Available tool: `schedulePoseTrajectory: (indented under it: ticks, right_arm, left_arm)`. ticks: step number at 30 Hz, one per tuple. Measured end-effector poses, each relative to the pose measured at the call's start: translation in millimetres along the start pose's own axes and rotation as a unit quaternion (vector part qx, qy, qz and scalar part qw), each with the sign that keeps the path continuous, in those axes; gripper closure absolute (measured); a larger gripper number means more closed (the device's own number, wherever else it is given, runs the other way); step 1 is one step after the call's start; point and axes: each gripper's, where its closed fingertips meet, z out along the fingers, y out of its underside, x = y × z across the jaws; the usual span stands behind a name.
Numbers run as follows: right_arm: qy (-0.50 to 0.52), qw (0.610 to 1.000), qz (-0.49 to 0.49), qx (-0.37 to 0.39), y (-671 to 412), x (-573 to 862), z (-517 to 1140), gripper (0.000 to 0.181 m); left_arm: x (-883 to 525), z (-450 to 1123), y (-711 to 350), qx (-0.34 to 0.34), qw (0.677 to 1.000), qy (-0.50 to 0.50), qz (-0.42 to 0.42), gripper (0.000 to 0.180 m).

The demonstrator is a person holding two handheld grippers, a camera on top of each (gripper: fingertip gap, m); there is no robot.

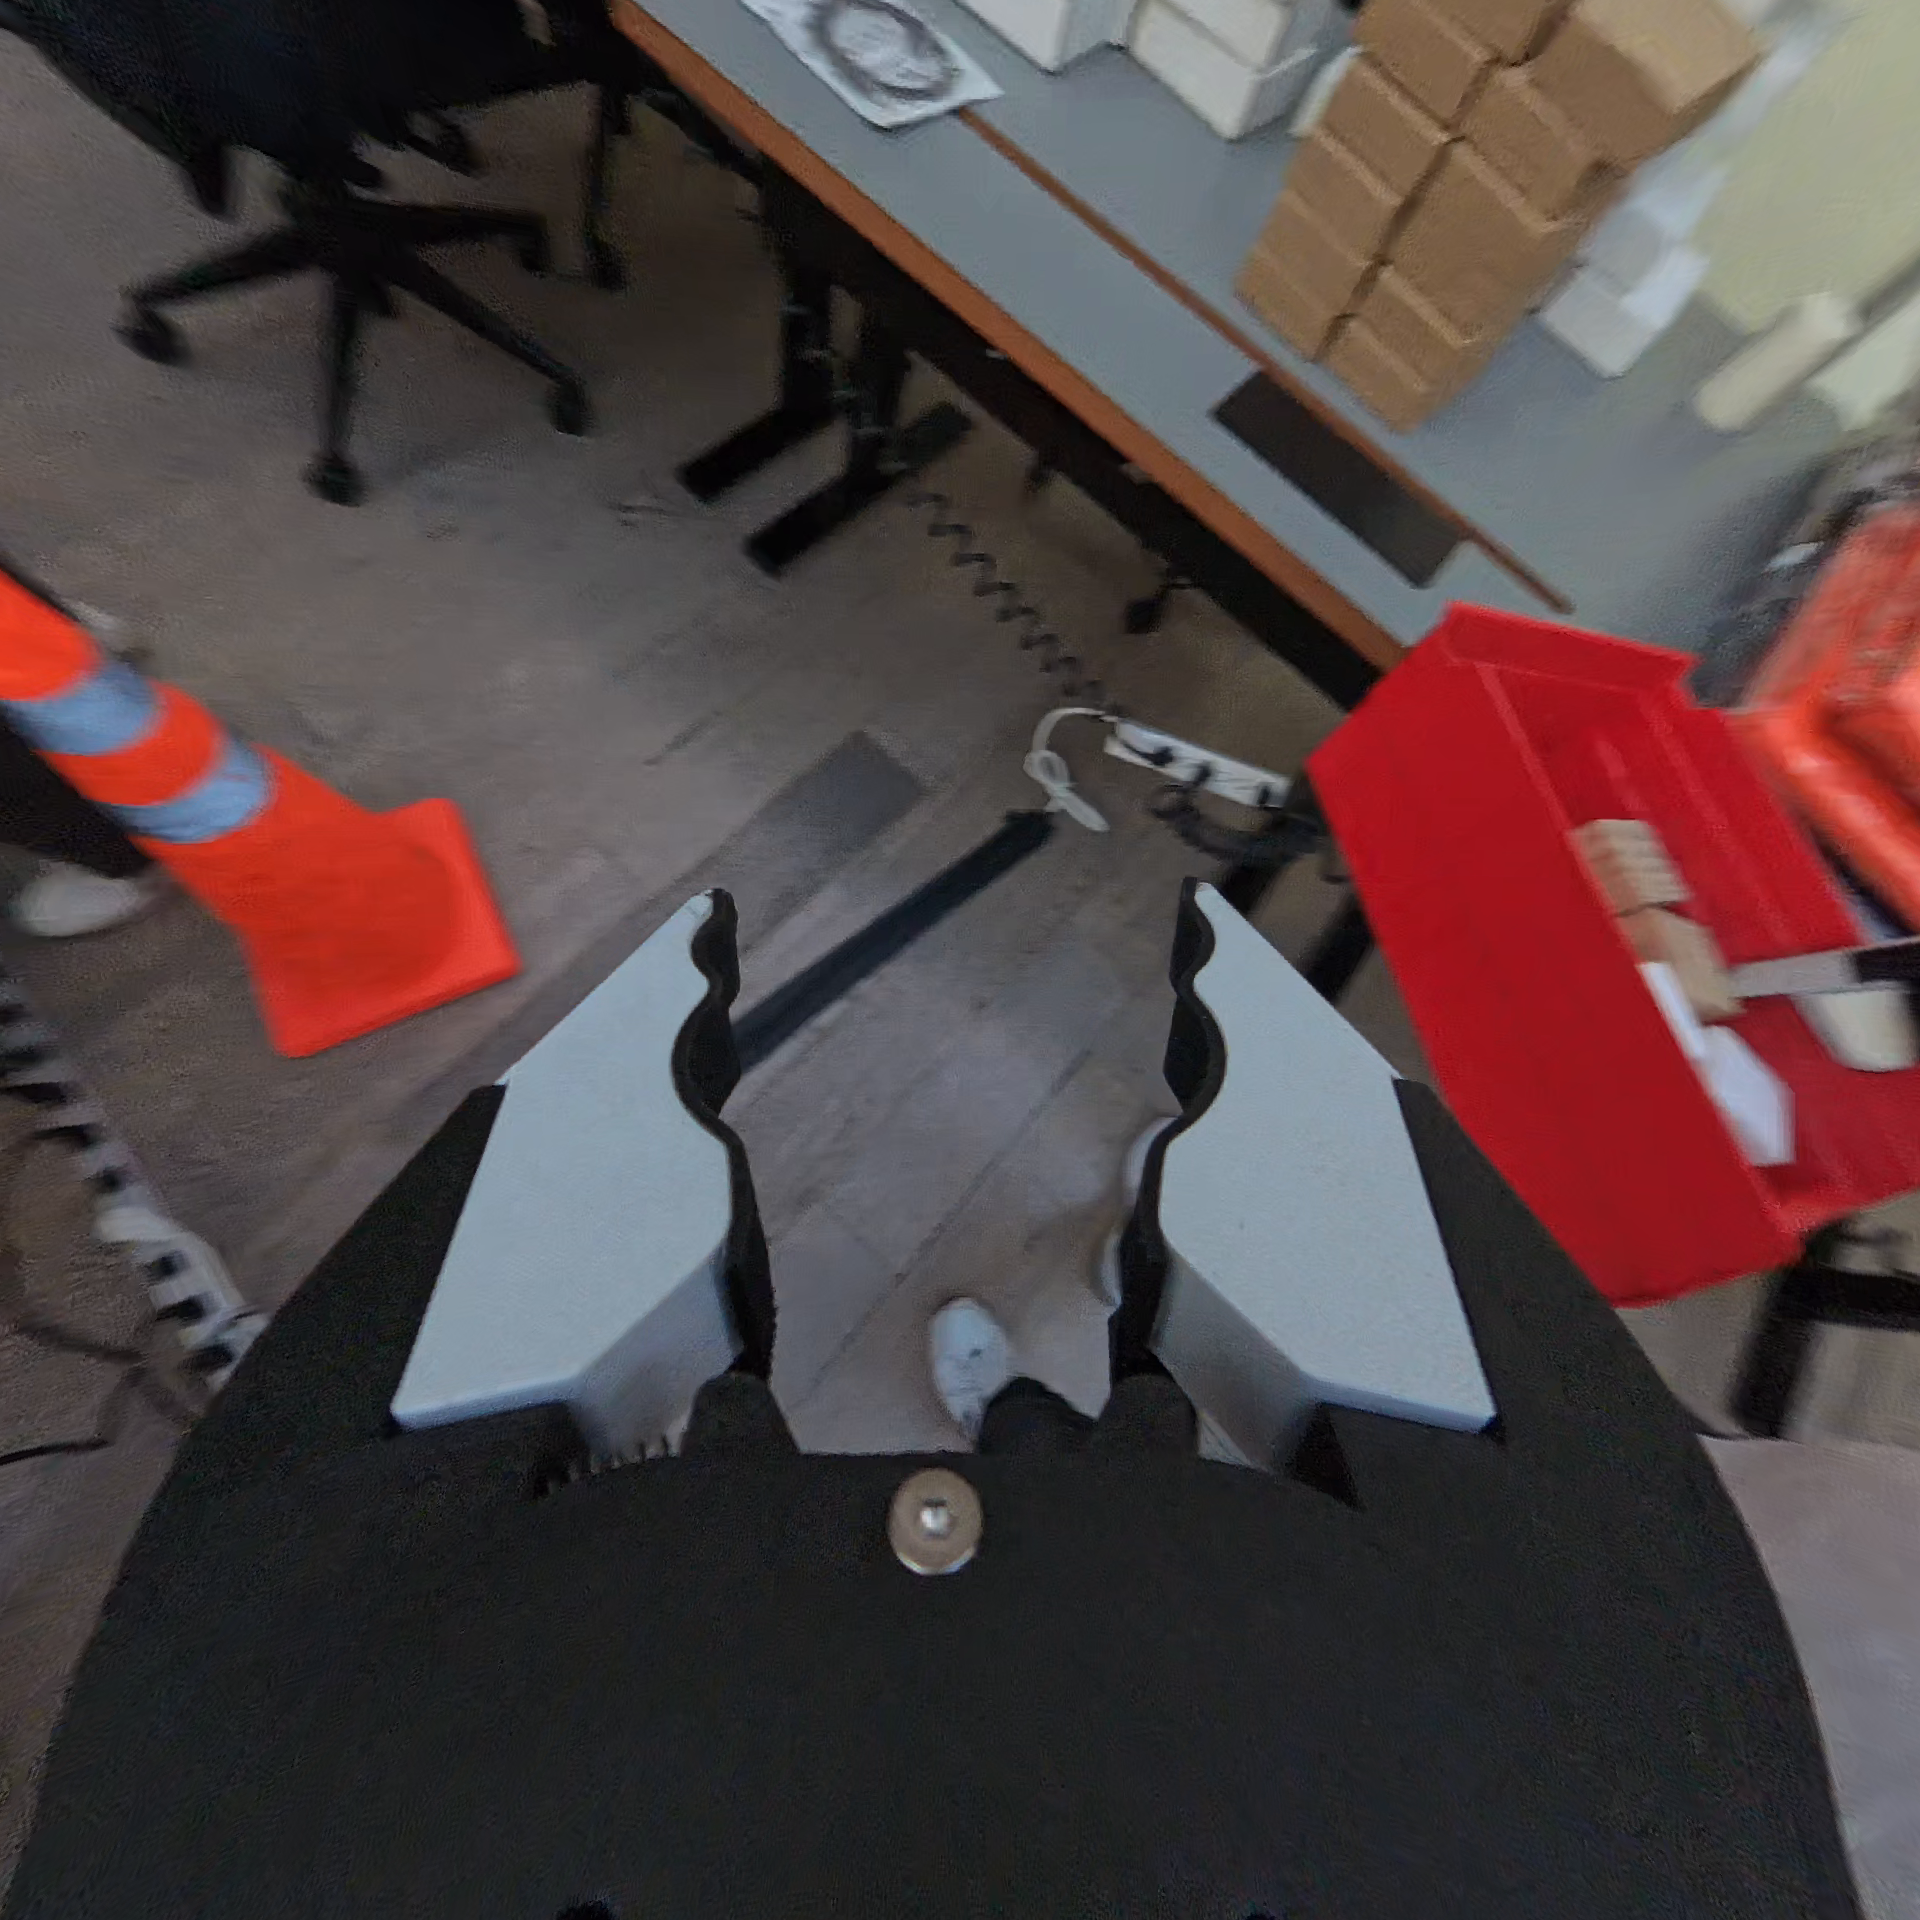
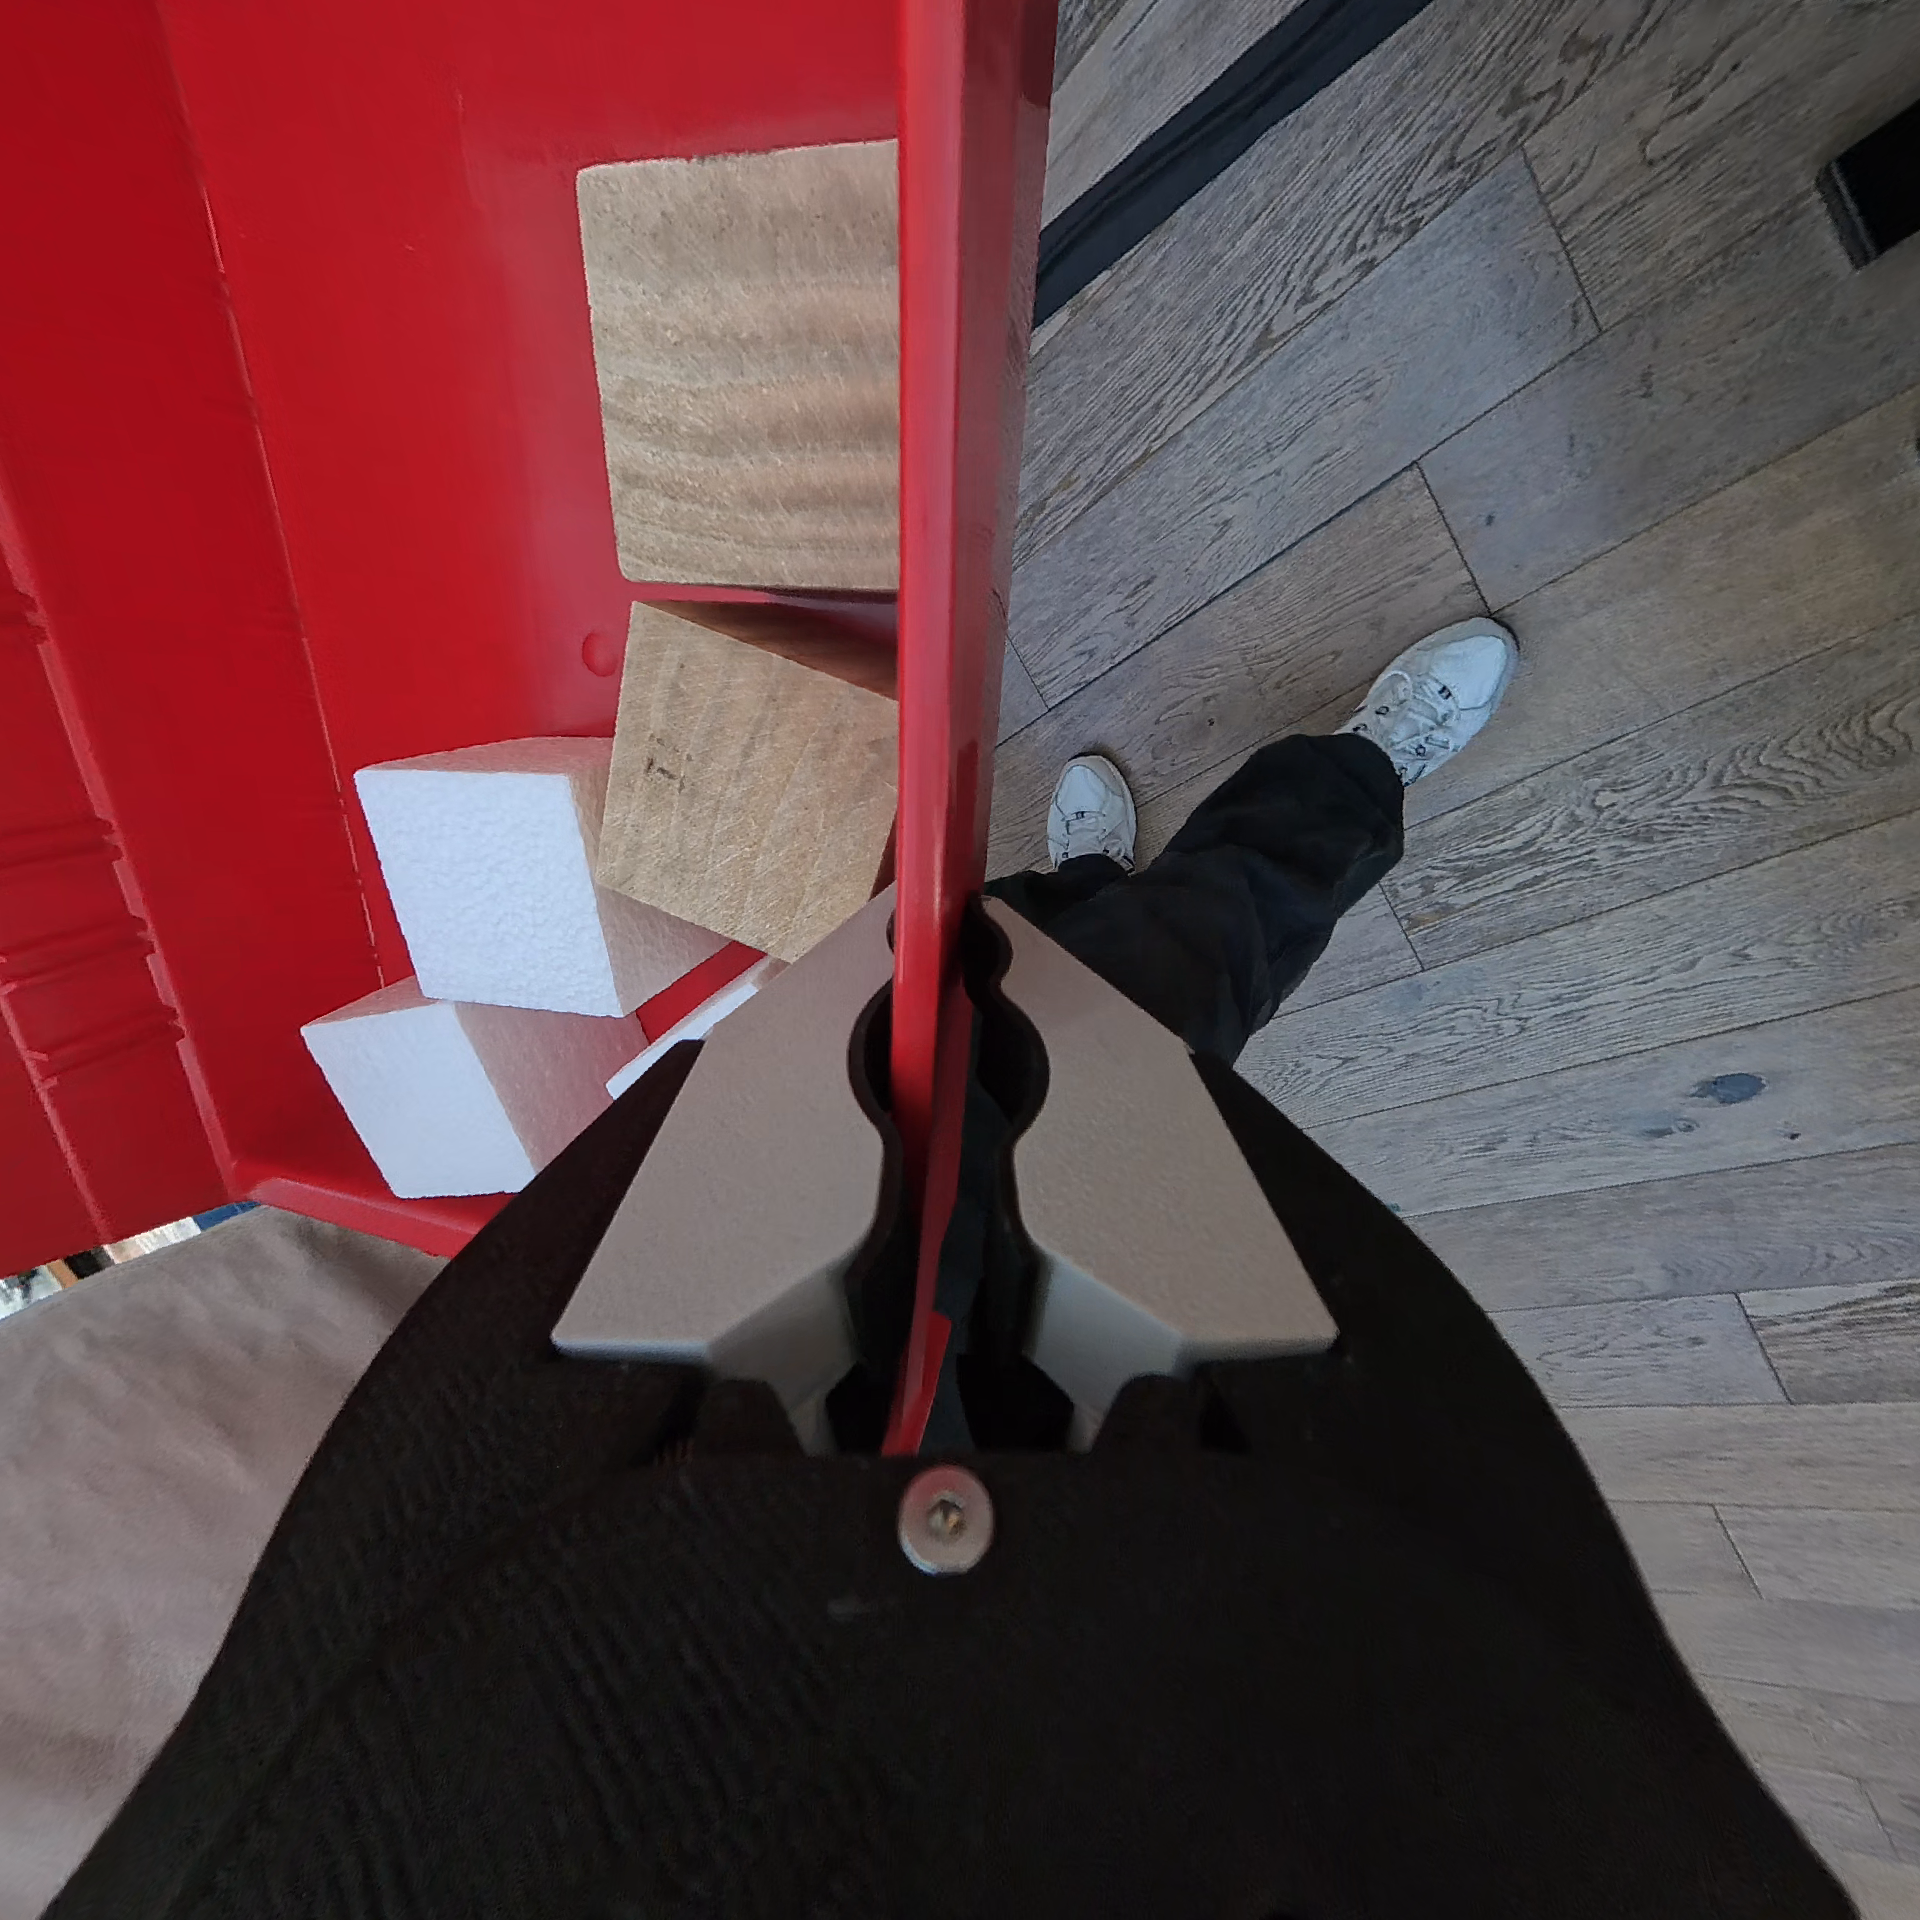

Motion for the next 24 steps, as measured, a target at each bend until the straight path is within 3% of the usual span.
schedulePoseTrajectory:
  ticks: [3,8,12,17,24]
  right_arm:
    - [0.0,1.0,0.017,0.016,29.1,-2.5,-6.0,0.18]
    - [-0.013,0.997,0.05,0.054,73.9,-5.0,-27.6,0.179]
    - [-0.016,0.991,0.078,0.111,112.1,2.5,-60.0,0.18]
    - [-0.012,0.972,0.141,0.19,188.8,32.5,-115.6,0.18]
    - [0.075,0.935,0.234,0.257,356.9,107.5,-214.1,0.18]
  left_arm:
    - [76.4,30.8,33.0,-0.027,0.988,0.146,-0.046,0.094]
    - [229.5,46.9,57.9,-0.097,0.927,0.36,-0.05,0.092]
    - [317.0,37.2,66.8,-0.143,0.897,0.417,0.019,0.084]
    - [411.4,-5.9,81.9,-0.153,0.86,0.479,0.093,0.085]
    - [569.0,-92.0,164.0,-0.193,0.789,0.565,0.145,0.078]
